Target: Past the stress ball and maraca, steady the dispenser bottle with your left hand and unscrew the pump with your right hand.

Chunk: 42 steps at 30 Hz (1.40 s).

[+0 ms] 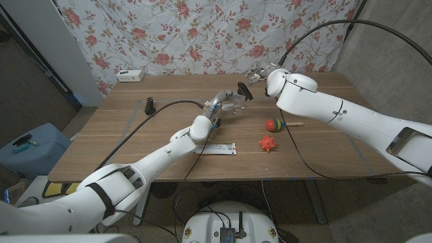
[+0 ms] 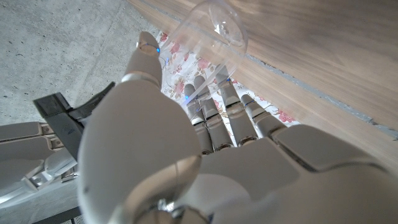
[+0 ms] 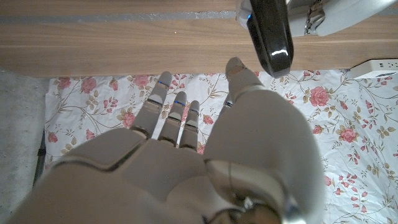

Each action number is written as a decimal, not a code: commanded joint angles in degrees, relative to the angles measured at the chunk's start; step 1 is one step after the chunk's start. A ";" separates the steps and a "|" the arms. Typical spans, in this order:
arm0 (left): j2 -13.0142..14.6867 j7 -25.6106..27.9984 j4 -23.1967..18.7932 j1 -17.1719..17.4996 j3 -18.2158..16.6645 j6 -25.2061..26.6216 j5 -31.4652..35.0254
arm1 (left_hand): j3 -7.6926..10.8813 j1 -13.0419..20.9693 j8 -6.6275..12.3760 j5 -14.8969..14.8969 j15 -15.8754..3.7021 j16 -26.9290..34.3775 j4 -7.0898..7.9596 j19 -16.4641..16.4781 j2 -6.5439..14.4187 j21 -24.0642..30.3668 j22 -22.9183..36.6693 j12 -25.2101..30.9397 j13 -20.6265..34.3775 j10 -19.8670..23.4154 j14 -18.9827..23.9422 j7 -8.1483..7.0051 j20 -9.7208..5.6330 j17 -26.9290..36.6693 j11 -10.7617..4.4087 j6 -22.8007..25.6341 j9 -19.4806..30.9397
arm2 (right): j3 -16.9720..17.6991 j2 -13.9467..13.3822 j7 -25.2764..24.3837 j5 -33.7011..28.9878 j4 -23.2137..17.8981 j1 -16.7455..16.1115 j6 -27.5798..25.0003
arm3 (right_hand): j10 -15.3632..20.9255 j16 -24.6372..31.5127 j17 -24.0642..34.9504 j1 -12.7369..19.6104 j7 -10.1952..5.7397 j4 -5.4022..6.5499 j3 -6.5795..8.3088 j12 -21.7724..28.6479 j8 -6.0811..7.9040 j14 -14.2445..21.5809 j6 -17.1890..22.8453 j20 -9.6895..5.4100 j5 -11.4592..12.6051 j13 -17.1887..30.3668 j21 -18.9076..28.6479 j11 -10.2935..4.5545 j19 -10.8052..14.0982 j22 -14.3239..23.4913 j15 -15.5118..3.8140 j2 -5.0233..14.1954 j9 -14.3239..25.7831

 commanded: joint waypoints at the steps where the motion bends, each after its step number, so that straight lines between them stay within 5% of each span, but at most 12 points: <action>1: -0.39 0.51 0.79 -0.18 -0.01 -0.21 -0.23 | 4.15 -4.92 0.34 0.30 -8.42 0.21 3.63 0.47 7.38 0.01 0.02 0.19 4.99 3.78 3.77 -1.11 -4.21 0.11 -3.13 5.66 0.27 | 2.09 -0.25 -2.40 -0.32 -1.11 -1.32 -1.77 | 1.01 0.60 0.34 -0.42 0.44 0.60 -0.12 0.34 -0.26 -0.12 -0.53 0.09 -0.04 0.24 0.06 -0.28 -0.02 0.18 -0.01 0.08 0.06; 21: -1.03 0.52 3.04 -1.19 0.16 -1.64 -0.53 | 4.19 -4.88 0.33 0.31 -8.37 0.31 3.59 0.46 7.44 0.00 0.02 0.13 4.93 3.92 3.83 -1.15 -4.17 0.22 -3.30 5.74 0.27 | 8.43 -2.31 -8.20 1.48 -7.19 -8.10 -0.64 | 4.85 1.25 0.46 -14.77 5.92 6.46 -6.11 1.26 0.01 1.90 -4.06 0.18 -0.60 0.45 0.35 3.06 0.79 0.22 1.30 -1.46 0.14; 29: -1.27 0.61 3.67 -1.43 0.18 -2.11 -0.69 | 4.24 -5.09 0.29 0.31 -8.39 0.13 3.67 0.46 7.37 0.00 0.02 0.09 4.96 3.87 3.88 -1.14 -4.16 -0.03 -3.18 5.65 0.27 | 11.10 -3.31 -9.65 2.38 -8.58 -11.85 2.91 | 6.08 1.11 0.13 -22.56 9.27 8.93 -9.63 1.33 -0.17 2.94 -6.42 1.11 -0.77 0.54 0.35 4.68 0.99 0.23 2.70 -3.86 0.20; 36: -1.38 0.66 3.96 -1.67 0.25 -2.17 -0.66 | 4.28 -5.14 0.28 0.31 -8.31 0.09 3.69 0.40 7.40 -0.03 0.02 0.09 4.96 3.93 3.85 -1.05 -4.13 -0.07 -3.25 5.66 0.27 | 12.24 -3.60 -9.84 2.75 -9.68 -13.88 4.08 | 6.82 1.11 -0.07 -26.24 11.20 9.74 -11.50 1.38 -0.75 3.89 -9.42 1.74 -0.73 0.64 0.34 5.21 1.21 0.24 3.55 -5.79 0.09; 42: -1.58 0.42 4.36 -1.86 0.20 -2.39 -0.99 | 4.31 -5.16 0.33 0.32 -8.35 0.06 3.68 0.38 7.39 -0.03 0.02 0.05 4.97 3.87 3.88 -1.18 -4.11 -0.13 -3.23 5.82 0.27 | 13.09 -3.19 -10.14 3.35 -10.31 -15.25 3.93 | 7.31 0.49 -0.62 -27.08 14.92 9.00 -12.00 1.50 -0.77 4.03 -13.48 4.76 0.00 1.15 0.28 6.98 1.29 0.25 6.14 -7.22 -0.03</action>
